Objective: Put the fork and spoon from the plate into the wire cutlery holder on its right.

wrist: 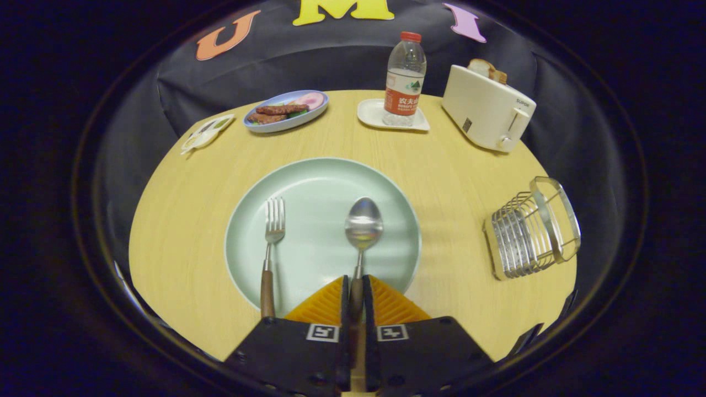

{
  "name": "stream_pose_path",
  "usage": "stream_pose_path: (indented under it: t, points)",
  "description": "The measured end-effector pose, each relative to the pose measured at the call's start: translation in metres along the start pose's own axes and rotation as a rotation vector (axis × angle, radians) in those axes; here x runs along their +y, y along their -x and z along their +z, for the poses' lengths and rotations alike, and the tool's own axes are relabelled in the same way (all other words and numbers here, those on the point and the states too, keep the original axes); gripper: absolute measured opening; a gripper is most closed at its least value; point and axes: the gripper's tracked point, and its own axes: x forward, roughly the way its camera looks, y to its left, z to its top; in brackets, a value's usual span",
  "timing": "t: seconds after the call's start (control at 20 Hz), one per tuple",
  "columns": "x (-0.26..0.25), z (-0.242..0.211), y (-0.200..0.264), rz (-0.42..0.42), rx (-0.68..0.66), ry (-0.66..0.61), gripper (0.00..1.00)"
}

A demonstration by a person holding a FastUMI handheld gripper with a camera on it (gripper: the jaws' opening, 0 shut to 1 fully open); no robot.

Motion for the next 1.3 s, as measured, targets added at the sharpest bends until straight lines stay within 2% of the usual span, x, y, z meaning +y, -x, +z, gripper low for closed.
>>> stream_pose_path:
  t: [0.05, 0.2, 0.7, 1.1, 1.3]
  points:
    - [0.002, -0.002, 0.0, 0.008, 0.012, 0.007, 0.07]
    - [-0.001, -0.003, 0.005, 0.007, 0.006, 0.018, 0.02]
    - [-0.021, 0.006, 0.083, 0.077, -0.03, 0.065, 0.01]
    - [-0.107, 0.022, 0.139, 0.053, -0.035, 0.023, 0.01]
    - [-0.154, 0.023, 0.148, 0.012, -0.017, 0.002, 0.01]
